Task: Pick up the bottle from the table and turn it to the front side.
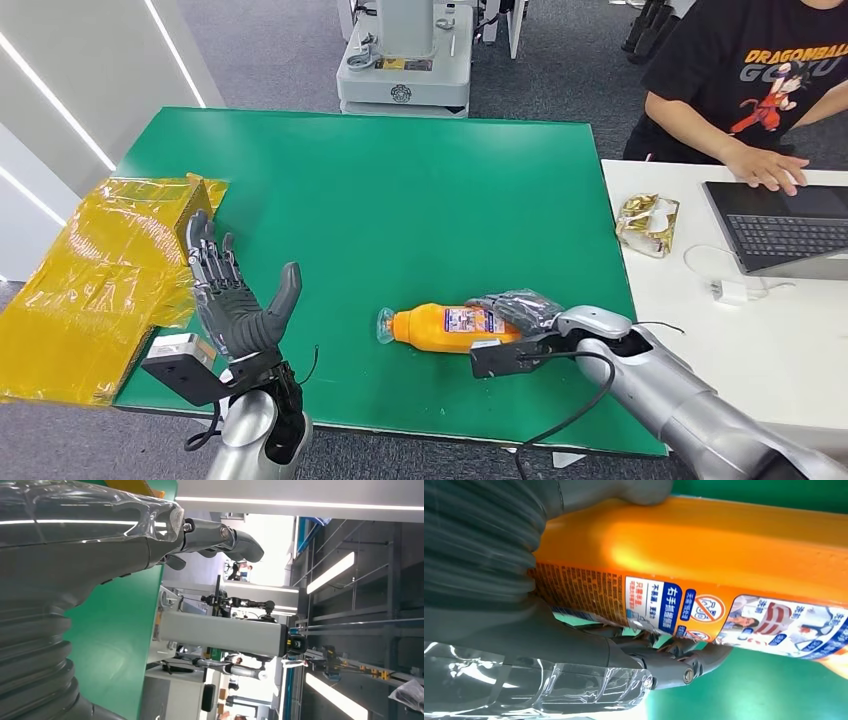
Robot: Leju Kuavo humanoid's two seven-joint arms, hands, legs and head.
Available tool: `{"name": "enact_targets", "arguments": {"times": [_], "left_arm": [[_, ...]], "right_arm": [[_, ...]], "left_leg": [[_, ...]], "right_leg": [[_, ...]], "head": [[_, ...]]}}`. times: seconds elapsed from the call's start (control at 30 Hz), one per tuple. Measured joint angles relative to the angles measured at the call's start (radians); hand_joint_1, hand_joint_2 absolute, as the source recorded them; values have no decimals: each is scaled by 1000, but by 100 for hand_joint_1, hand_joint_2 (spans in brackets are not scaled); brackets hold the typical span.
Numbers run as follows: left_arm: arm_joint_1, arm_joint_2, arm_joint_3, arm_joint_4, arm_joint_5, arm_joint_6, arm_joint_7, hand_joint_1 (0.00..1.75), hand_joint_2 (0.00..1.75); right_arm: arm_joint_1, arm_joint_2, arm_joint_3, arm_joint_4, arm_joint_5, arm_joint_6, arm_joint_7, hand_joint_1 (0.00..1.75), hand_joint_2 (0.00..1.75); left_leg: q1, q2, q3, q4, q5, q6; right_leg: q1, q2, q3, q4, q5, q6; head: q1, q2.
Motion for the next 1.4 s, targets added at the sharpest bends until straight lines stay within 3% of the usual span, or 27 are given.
{"name": "enact_targets", "arguments": {"times": [0.17, 0.27, 0.37, 0.63, 0.8, 0.97, 1.13, 1.4], "left_arm": [[0, 0, 0, 0, -2, 0, 0, 0, 175], [0, 0, 0, 0, -3, 0, 0, 0, 175], [1, 0, 0, -1, -5, 3, 0, 0, 175], [14, 1, 0, -13, -10, 20, 0, 0, 175], [18, 1, 0, -16, -11, 34, 0, 0, 175], [17, 1, 0, -16, -6, 47, 0, 0, 175], [16, 0, 0, -15, 12, 38, 0, 0, 175], [4, -2, 0, 24, 127, -207, 0, 0, 175]], "right_arm": [[-1, 2, 5, 5, -6, -5, 2, 155, 175], [-1, 3, 7, 5, -9, -8, 4, 172, 175], [1, 4, 8, 5, -20, -42, 23, 175, 175], [51, 22, -33, 10, -79, -255, 75, 175, 175], [143, 53, -137, -20, -143, -516, 75, 175, 175], [274, 82, -261, -112, -192, -680, 16, 175, 175], [366, 109, -343, -204, -213, -715, -63, 175, 175], [430, 169, -423, -285, -213, -737, -203, 175, 175]], "left_leg": [[0, 0, 0, 0, 0, 0], [0, 0, 0, 0, 0, 0], [0, 0, 0, 0, 0, 0], [0, 0, 0, 0, 0, 0], [0, -1, 0, 0, 0, 0], [0, -1, -1, -1, 0, 0], [0, 0, -1, -1, 0, 0], [0, 0, 0, -1, 0, 0]], "right_leg": [[0, 0, 0, 0, 0, 0], [0, 0, 0, 0, 0, 0], [0, 0, 0, 0, 0, 0], [0, 0, 0, 0, 0, 0], [0, -1, 0, 0, 0, 0], [0, -1, -1, 0, -1, 0], [0, 0, -1, 0, -1, 0], [0, 0, -1, 0, 0, 0]], "head": [[0, 0], [0, 0], [0, 0], [0, 0], [0, 0], [0, 0], [0, 0], [0, 0]]}}
